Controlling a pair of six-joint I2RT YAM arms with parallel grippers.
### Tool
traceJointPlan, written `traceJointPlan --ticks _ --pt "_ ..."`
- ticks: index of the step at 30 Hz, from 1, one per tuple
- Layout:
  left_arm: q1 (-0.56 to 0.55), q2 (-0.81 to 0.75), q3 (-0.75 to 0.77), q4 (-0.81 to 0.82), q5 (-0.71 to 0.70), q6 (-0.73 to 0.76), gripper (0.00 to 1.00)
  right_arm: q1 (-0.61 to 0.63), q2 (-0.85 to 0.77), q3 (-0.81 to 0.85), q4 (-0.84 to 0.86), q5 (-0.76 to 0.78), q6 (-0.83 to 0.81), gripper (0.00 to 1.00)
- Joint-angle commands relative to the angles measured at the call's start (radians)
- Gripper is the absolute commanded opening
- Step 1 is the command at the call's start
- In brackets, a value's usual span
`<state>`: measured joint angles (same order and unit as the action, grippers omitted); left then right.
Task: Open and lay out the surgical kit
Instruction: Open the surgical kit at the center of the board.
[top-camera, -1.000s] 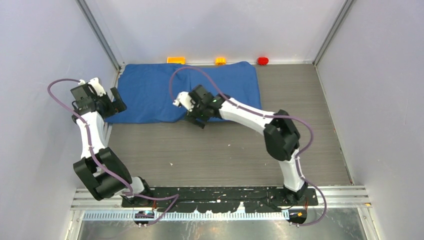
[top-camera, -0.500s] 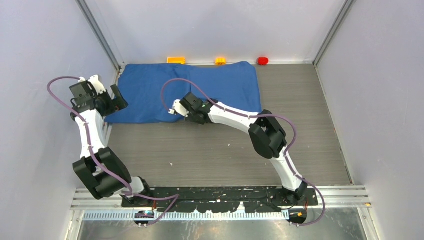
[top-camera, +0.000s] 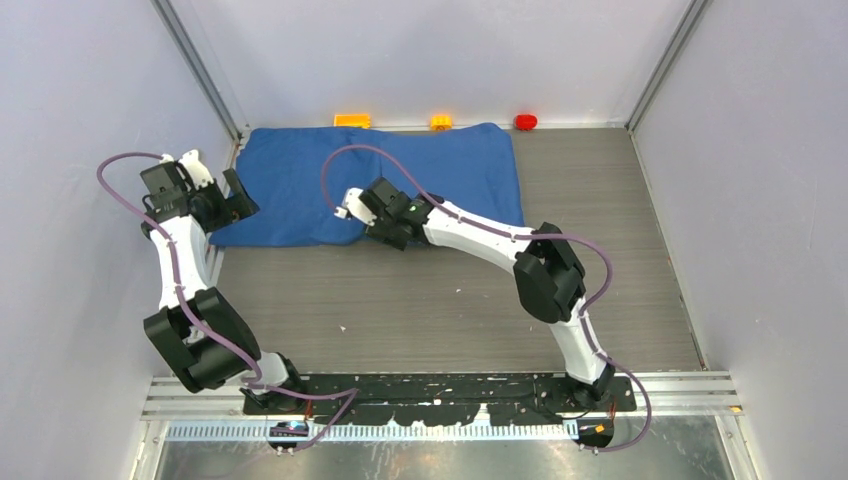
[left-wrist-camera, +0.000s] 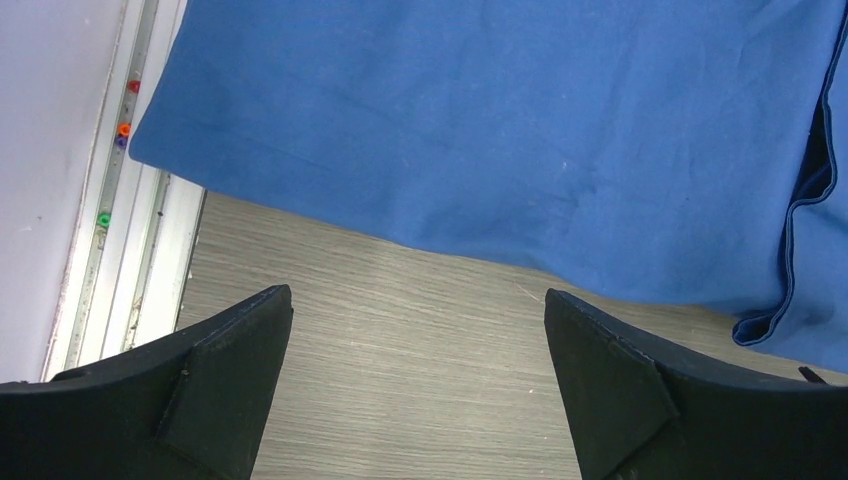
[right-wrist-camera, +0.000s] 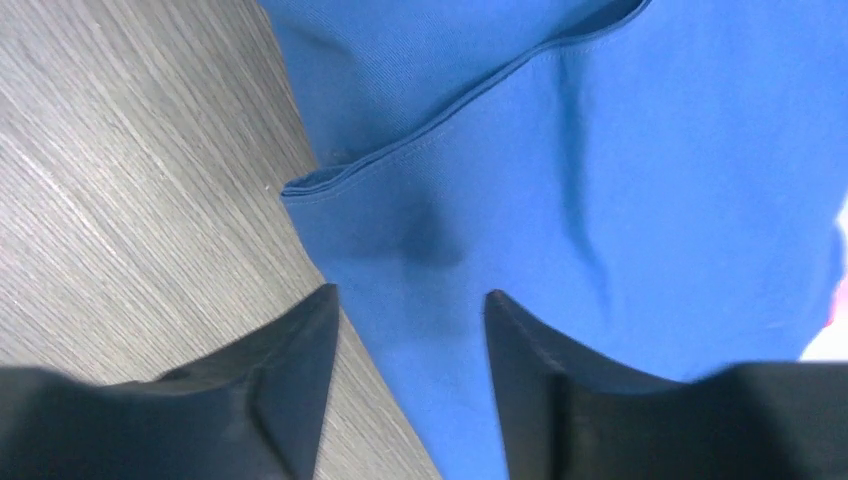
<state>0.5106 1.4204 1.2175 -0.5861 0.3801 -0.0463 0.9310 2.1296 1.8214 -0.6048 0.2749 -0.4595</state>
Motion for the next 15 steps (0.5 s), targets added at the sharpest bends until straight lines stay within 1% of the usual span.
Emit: traceJointPlan --ticks 1,4,6,11,15 --pt "-0.004 -0.005 0.040 0.005 0.025 -0.012 1.00 0.072 -0.051 -0.006 0.040 0.067 -0.029 0.68" --pt "-0.003 -0.010 0.040 0.002 0.023 -0.009 1.00 0.116 -0.035 -0.028 0.066 0.139 -0.081 0.76" --pt "-0.004 -0.014 0.038 0.001 0.020 -0.007 1.00 0.142 -0.024 -0.052 0.098 0.186 -0.114 0.79" --pt "-0.003 -0.018 0.034 -0.002 0.016 -0.006 1.00 0.169 0.028 -0.100 0.203 0.306 -0.216 0.80" --pt "-0.004 -0.019 0.034 -0.003 0.014 -0.006 1.00 0.170 0.073 -0.098 0.253 0.349 -0.264 0.80"
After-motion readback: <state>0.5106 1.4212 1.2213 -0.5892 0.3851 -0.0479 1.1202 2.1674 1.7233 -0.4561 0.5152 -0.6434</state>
